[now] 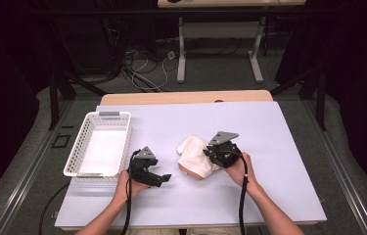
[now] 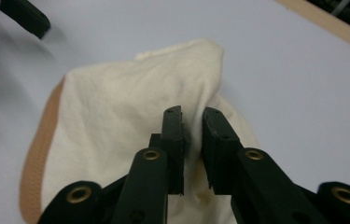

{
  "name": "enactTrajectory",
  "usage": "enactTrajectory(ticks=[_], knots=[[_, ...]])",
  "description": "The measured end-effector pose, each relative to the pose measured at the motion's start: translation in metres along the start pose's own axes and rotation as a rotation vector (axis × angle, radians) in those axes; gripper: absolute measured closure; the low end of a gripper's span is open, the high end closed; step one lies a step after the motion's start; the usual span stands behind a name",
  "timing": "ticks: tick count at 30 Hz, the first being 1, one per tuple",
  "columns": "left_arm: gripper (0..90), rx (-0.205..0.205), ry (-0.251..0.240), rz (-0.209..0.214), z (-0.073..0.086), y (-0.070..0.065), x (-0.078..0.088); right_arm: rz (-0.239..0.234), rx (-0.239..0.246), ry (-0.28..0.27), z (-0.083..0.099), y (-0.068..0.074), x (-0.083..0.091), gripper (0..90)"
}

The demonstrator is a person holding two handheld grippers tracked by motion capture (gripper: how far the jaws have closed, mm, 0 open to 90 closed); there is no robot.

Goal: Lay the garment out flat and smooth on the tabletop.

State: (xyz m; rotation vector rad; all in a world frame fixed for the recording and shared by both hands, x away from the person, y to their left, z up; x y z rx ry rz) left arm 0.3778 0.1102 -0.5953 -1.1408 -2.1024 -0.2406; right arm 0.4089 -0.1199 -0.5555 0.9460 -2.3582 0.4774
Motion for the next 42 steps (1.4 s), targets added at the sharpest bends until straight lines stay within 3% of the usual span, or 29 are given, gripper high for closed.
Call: enactTrajectory(ticks=[2, 4, 7, 8, 11, 12, 15, 16, 17, 18, 22, 24, 26, 27, 28, 31, 33, 36, 42], knots=[[13.7, 0.005, -0.003, 0.001, 0.000, 0.000, 0.000, -0.009, 0.000, 0.037, 0.006, 0.000, -0.008, 65.4], [13.6, 0.010, -0.005, 0.005, 0.000, 0.001, 0.000, -0.004, 0.004, 0.035, 0.005, 0.001, -0.007, 61.9], [13.0, 0.012, -0.010, 0.002, 0.000, 0.001, 0.000, 0.007, 0.024, 0.009, -0.007, 0.006, 0.003, 43.7], [13.0, 0.018, -0.013, 0.002, 0.000, 0.001, 0.000, 0.007, 0.024, 0.009, -0.007, 0.006, 0.003, 43.7], [12.8, 0.012, -0.013, 0.001, 0.000, 0.001, 0.001, -0.021, 0.051, -0.015, -0.016, 0.017, 0.009, 35.6], [12.7, 0.011, -0.014, 0.000, 0.000, 0.001, 0.001, -0.058, 0.073, -0.006, -0.018, 0.028, 0.009, 31.1], [12.6, 0.008, -0.015, -0.005, 0.000, 0.001, 0.001, -0.094, 0.099, 0.006, -0.017, 0.039, 0.007, 30.2], [12.6, 0.012, -0.013, -0.002, 0.000, 0.001, 0.001, -0.112, 0.139, 0.039, -0.014, 0.050, 0.002, 30.2], [12.6, 0.010, -0.013, -0.004, 0.000, 0.001, 0.002, -0.112, 0.139, 0.039, -0.014, 0.050, 0.002, 30.2], [12.6, 0.012, -0.014, -0.004, 0.000, 0.001, 0.002, -0.128, 0.177, 0.078, -0.009, 0.056, -0.005, 27.6], [12.6, 0.016, -0.023, -0.007, 0.000, 0.001, 0.001, -0.098, 0.226, 0.133, -0.001, 0.059, -0.014, 21.0], [12.6, 0.011, -0.023, -0.009, -0.001, 0.001, 0.001, -0.077, 0.245, 0.150, 0.003, 0.059, -0.019, 27.3], [12.6, 0.012, -0.021, -0.009, 0.000, 0.001, 0.001, -0.045, 0.259, 0.157, 0.006, 0.058, -0.021, 39.9], [12.7, 0.010, -0.018, -0.005, 0.000, 0.001, 0.001, -0.024, 0.265, 0.148, 0.006, 0.054, -0.020, 54.8], [12.8, 0.010, -0.018, -0.005, 0.000, 0.001, 0.001, -0.024, 0.265, 0.148, 0.006, 0.054, -0.020, 54.8], [12.9, 0.012, -0.018, -0.001, 0.000, -0.001, -0.001, -0.020, 0.257, 0.115, 0.004, 0.048, -0.015, 72.3], [13.3, 0.002, -0.013, -0.004, 0.000, -0.002, -0.002, -0.022, 0.221, 0.087, 0.002, 0.045, -0.010, 83.4], [14.2, 0.008, -0.019, -0.006, 0.000, -0.004, -0.003, -0.021, 0.202, 0.057, -0.002, 0.044, -0.007, 86.0], [16.4, -0.020, -0.029, -0.013, -0.004, -0.015, -0.011, -0.048, 0.136, -0.011, -0.013, 0.041, 0.003, 86.7]])
Point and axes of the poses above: each handheld gripper's, and its own axes: x roughly backward along the jaws, z roughly out of its underside, y roughly to its left, the point moved 6 cm from there along -x, roughly forward along the jaws, and after that the axes turned 3 degrees about -y, right-handed, at the moved point
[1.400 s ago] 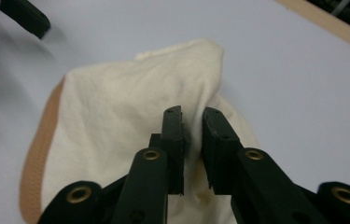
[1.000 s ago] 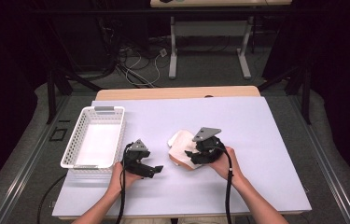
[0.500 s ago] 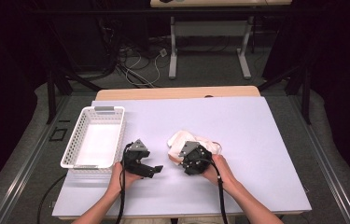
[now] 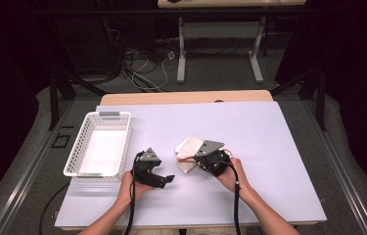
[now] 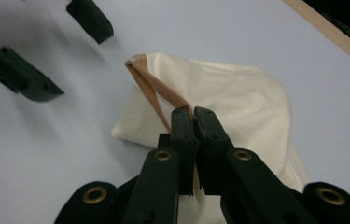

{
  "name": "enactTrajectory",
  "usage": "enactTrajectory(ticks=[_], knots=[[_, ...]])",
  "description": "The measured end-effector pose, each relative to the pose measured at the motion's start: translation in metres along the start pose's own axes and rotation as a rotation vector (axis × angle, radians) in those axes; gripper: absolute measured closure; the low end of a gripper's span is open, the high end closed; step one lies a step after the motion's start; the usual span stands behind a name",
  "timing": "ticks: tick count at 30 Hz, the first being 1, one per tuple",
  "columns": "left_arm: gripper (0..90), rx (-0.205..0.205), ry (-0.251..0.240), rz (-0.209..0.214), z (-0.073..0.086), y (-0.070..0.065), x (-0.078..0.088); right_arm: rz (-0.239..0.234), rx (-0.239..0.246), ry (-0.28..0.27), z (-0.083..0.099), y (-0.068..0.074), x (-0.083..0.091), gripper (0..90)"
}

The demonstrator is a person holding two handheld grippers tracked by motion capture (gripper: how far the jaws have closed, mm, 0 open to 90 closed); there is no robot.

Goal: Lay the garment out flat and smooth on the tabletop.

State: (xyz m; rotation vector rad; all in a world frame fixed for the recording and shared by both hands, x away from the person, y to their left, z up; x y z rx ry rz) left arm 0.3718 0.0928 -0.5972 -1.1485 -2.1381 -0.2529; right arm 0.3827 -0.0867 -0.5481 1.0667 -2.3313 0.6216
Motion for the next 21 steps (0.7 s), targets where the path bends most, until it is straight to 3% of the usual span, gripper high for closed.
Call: enactTrajectory(ticks=[7, 21], knots=[[19.0, -0.035, -0.006, -0.013, -0.011, -0.010, -0.015, 0.013, -0.019, -0.022, -0.005, -0.005, 0.004, 86.8], [44.8, -0.046, -0.018, -0.047, -0.024, -0.018, -0.036, 0.059, -0.034, -0.039, -0.005, -0.018, 0.008, 86.8]])
Point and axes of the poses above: each handheld gripper's, and its own axes: x roughly backward along the jaws, z roughly out of its underside, y roughly to its left, the point moved 6 cm from there along -x, roughly forward along the jaws, and after that the axes turned 3 degrees about -y, right-handed, at the moved point
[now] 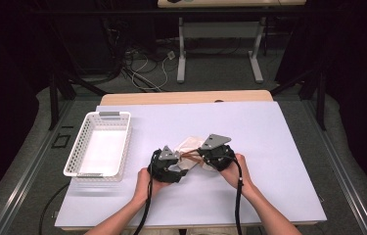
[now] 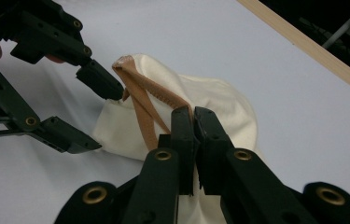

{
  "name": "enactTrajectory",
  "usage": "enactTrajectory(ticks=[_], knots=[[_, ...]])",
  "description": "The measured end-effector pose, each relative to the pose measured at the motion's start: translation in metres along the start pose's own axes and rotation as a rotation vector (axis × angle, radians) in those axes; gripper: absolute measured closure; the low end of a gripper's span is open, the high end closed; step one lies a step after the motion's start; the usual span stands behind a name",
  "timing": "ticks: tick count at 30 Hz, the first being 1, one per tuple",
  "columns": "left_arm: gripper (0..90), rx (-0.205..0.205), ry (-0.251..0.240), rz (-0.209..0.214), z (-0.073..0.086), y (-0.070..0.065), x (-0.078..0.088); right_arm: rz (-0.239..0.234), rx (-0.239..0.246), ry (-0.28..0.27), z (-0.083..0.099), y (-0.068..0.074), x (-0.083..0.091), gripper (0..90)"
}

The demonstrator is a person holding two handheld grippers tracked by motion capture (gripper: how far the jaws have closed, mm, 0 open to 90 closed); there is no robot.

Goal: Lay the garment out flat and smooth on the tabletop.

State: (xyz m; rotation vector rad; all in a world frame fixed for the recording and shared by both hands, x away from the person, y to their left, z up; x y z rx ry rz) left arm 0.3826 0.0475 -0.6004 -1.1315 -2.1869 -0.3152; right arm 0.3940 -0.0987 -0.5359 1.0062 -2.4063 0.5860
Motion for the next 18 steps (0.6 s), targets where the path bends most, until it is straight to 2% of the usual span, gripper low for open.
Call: enactTrajectory(ticks=[1, 2, 8, 13, 18], knots=[[50.2, -0.003, 0.000, -0.006, 0.000, 0.000, -0.001, 0.006, -0.007, 0.003, 0.001, -0.003, 0.001, 86.8], [50.2, -0.005, -0.006, -0.008, 0.000, 0.000, -0.002, 0.006, -0.007, 0.003, 0.001, -0.003, 0.001, 86.8], [79.8, 0.004, -0.036, -0.008, 0.000, 0.005, -0.002, 0.035, -0.035, -0.008, 0.006, -0.016, 0.004, 86.8], [83.6, -0.012, -0.023, 0.001, 0.001, 0.004, 0.000, 0.050, -0.055, -0.019, 0.007, -0.022, 0.006, 86.8], [84.4, -0.024, -0.012, 0.014, 0.002, 0.004, 0.005, 0.080, -0.085, -0.029, 0.010, -0.034, 0.008, 86.9]])
Point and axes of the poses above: each handheld gripper's, and its own axes: x roughly backward along the jaws, z roughly out of its underside, y roughly to its left, the point moved 6 cm from there along -x, roughly forward along the jaws, and after that the axes turned 3 degrees about -y, right-handed, at the moved point
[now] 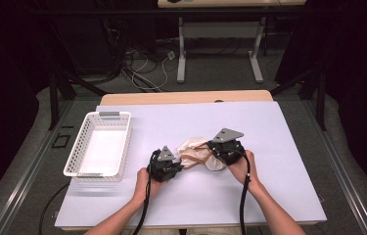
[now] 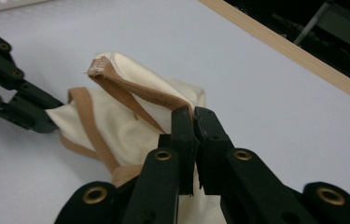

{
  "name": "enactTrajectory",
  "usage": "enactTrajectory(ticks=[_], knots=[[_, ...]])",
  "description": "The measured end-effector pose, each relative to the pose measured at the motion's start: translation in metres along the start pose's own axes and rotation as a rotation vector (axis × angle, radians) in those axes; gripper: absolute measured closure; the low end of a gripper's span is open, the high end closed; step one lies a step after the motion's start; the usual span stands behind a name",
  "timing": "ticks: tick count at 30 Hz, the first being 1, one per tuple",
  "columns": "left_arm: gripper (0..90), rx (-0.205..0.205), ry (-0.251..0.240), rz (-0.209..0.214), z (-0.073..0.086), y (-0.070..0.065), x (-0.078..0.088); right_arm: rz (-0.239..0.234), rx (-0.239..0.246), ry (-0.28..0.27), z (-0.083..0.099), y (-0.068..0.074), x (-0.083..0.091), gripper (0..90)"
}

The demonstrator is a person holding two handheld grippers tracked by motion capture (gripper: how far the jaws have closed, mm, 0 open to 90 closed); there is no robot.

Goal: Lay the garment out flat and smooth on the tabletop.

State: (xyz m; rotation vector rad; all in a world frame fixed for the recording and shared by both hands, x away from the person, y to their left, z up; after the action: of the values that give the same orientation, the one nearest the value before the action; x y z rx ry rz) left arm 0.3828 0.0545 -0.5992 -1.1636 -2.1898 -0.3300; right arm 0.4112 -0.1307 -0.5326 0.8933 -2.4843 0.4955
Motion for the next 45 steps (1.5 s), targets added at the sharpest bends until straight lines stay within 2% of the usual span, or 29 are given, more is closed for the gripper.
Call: enactTrajectory(ticks=[5, 18, 20, 23, 25, 28, 31, 33, 34, 35, 37, 40, 45], knots=[[84.4, -0.004, 0.005, 0.012, 0.000, -0.001, 0.005, 0.029, -0.032, -0.008, 0.003, -0.012, 0.002, 86.9], [84.6, -0.018, 0.004, -0.001, 0.001, 0.006, 0.025, 0.076, -0.090, 0.007, 0.016, -0.034, -0.001, 86.6], [84.7, -0.011, 0.002, 0.002, 0.002, 0.007, 0.027, 0.081, -0.093, 0.020, 0.019, -0.037, -0.002, 86.5], [84.6, -0.022, 0.018, 0.006, 0.003, 0.006, 0.029, 0.083, -0.114, 0.029, 0.024, -0.040, -0.004, 86.3], [84.6, -0.023, 0.026, 0.010, 0.004, 0.006, 0.029, 0.077, -0.119, 0.062, 0.030, -0.041, -0.008, 85.9], [84.5, -0.019, 0.044, 0.026, 0.007, 0.004, 0.027, 0.067, -0.130, 0.081, 0.035, -0.040, -0.014, 85.2], [83.0, -0.019, 0.065, 0.031, 0.009, 0.004, 0.023, 0.048, -0.122, 0.121, 0.041, -0.039, -0.019, 81.9], [77.7, -0.023, 0.070, 0.032, 0.009, 0.005, 0.023, 0.051, -0.129, 0.116, 0.039, -0.038, -0.018, 75.7], [66.1, -0.023, 0.069, 0.029, 0.008, 0.005, 0.023, 0.053, -0.123, 0.096, 0.035, -0.038, -0.014, 67.3], [66.1, -0.030, 0.071, 0.017, 0.008, 0.005, 0.023, 0.053, -0.123, 0.096, 0.035, -0.038, -0.014, 67.3], [56.1, -0.036, 0.062, 0.018, 0.006, 0.004, 0.024, 0.043, -0.117, 0.086, 0.032, -0.035, -0.010, 56.7], [43.9, -0.044, 0.041, 0.002, 0.003, 0.006, 0.026, 0.033, -0.119, 0.081, 0.027, -0.032, -0.005, 45.9], [35.0, -0.035, 0.007, -0.013, -0.001, 0.008, 0.028, -0.008, -0.106, 0.055, 0.016, -0.020, 0.008, 35.4]])
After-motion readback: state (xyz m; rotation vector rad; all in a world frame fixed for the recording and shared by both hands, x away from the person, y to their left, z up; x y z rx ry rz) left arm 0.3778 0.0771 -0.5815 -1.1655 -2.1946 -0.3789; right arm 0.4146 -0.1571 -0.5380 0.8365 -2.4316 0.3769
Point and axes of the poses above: each handheld gripper's, and its own axes: x roughly backward along the jaws, z roughly out of its underside, y roughly to its left, the point moved 6 cm from there along -x, roughly forward along the jaws, and after that the axes turned 3 degrees about -y, right-handed, at the moved point
